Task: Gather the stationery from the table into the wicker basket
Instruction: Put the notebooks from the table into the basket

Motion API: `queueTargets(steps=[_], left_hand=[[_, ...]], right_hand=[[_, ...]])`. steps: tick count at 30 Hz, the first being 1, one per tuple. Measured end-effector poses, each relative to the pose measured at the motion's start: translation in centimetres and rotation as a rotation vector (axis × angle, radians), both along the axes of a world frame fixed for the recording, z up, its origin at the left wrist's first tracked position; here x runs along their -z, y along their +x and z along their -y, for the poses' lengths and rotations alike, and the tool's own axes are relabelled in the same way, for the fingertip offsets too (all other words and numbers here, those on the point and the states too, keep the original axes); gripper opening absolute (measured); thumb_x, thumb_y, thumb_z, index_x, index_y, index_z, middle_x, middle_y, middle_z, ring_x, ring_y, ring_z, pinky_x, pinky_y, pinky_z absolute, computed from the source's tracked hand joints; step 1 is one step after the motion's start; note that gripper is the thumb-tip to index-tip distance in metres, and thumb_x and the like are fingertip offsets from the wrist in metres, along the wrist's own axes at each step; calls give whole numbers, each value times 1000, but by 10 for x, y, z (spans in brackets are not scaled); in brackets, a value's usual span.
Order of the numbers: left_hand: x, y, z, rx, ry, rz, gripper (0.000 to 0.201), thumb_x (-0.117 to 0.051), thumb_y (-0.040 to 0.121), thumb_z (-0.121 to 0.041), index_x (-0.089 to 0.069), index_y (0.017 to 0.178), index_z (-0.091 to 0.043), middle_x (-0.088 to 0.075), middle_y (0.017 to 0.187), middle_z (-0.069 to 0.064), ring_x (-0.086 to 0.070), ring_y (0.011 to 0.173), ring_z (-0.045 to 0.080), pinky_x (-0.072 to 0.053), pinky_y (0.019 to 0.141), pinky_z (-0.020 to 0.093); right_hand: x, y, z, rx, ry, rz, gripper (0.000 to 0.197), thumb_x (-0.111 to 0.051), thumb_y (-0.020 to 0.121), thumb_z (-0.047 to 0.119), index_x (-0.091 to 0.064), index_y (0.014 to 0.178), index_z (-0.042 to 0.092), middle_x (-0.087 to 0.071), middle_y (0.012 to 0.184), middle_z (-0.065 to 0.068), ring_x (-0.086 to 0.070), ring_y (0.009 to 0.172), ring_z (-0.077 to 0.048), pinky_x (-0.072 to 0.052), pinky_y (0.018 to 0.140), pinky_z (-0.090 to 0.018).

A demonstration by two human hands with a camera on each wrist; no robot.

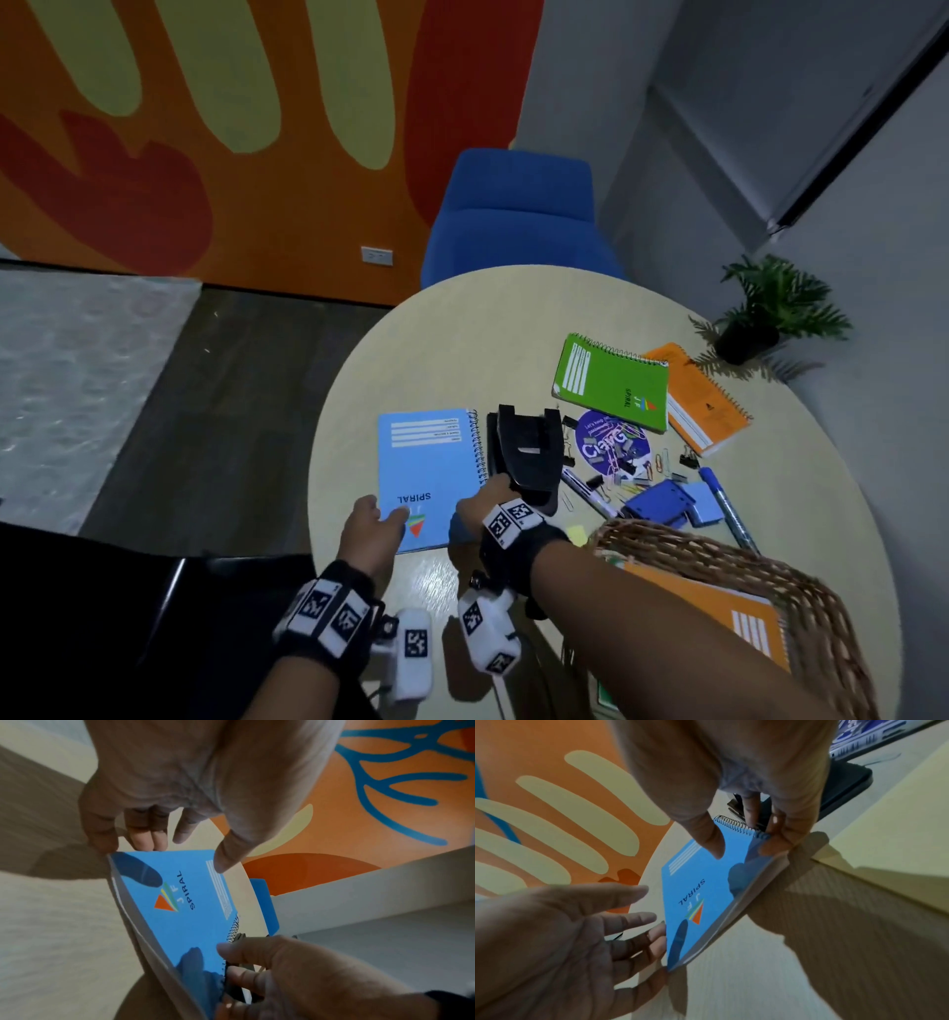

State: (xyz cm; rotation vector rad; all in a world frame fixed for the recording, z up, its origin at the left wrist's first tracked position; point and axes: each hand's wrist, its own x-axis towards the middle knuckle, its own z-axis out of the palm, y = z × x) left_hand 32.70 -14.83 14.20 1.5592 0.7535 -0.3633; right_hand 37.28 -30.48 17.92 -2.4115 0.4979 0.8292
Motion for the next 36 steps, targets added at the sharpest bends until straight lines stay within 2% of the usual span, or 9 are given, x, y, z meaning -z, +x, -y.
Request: queueTargets(steps=[6,8,11,14,16,20,25,28,36], left_hand=[[-8,-13,-6,-73,-128,-5,32,-68,62,-37,-49,66,-11,-62,97,33,-65,89,38,-49,81,45],[-42,-23,3,-71,-161,49,20,-64,82,-22,-58,95,-8,-60,101,31,-62,86,34,-48,74,35],[-78,-29,1,-15,-104,142,58,-54,92,-4,-26,143,-9,-52,127,17,-51,111,27,-47,82,31],[-122,-35,-11,136,-25,324,87,-71,80,-31,-14,146,-35,-42,144,7,-48,121,24,-39,104,47],[-145,-38,-8,335,-24,367,78,-69,78,-40,-22,139,-48,-50,136,-6,-54,120,18,-46,100,44],[-176,-47,61,793,-70,421,34,-50,93,-9,-52,123,-26,-73,106,2,-71,93,17,-60,72,28],[-141,-58,170,1060,215,418,24,-55,92,-14,-56,115,-19,-65,85,-3,-66,85,24,-55,80,40],[-117,-66,226,1143,419,395,29,-54,92,-16,-55,121,-16,-65,100,3,-56,88,19,-40,73,24],[-61,-72,275,1147,732,64,32,-55,91,-21,-50,119,-4,-61,114,12,-60,103,27,-44,77,30]], right_hand=[[-31,-2,-6,54,174,113,42,-52,91,7,-49,133,3,-56,134,-17,-55,121,-32,-46,93,-29],[-52,-14,-2,25,287,195,41,-52,90,3,-52,131,8,-63,122,-16,-62,107,-32,-50,83,-30],[-90,-38,21,-54,412,360,41,-53,91,3,-56,129,18,-63,108,-10,-60,92,-26,-45,73,-24],[-132,-65,74,-144,572,468,40,-51,92,-2,-61,127,15,-65,124,-6,-61,111,-22,-52,94,-30],[-153,-80,122,-114,634,411,38,-46,96,-5,-62,124,15,-63,124,1,-60,110,-13,-51,92,-24],[-160,-105,215,-24,650,323,38,-45,99,-3,-64,114,26,-62,129,-5,-62,115,-25,-53,94,-42],[-119,-125,306,-30,259,346,35,-52,94,-5,-70,114,17,-62,130,-2,-55,125,-21,-46,105,-37],[-95,-135,336,-92,31,286,37,-54,92,-3,-69,119,17,-57,138,-7,-49,132,-26,-40,102,-31],[-60,-145,349,-258,22,382,41,-60,92,11,-60,132,17,-46,144,-7,-38,138,-22,-27,116,-29]])
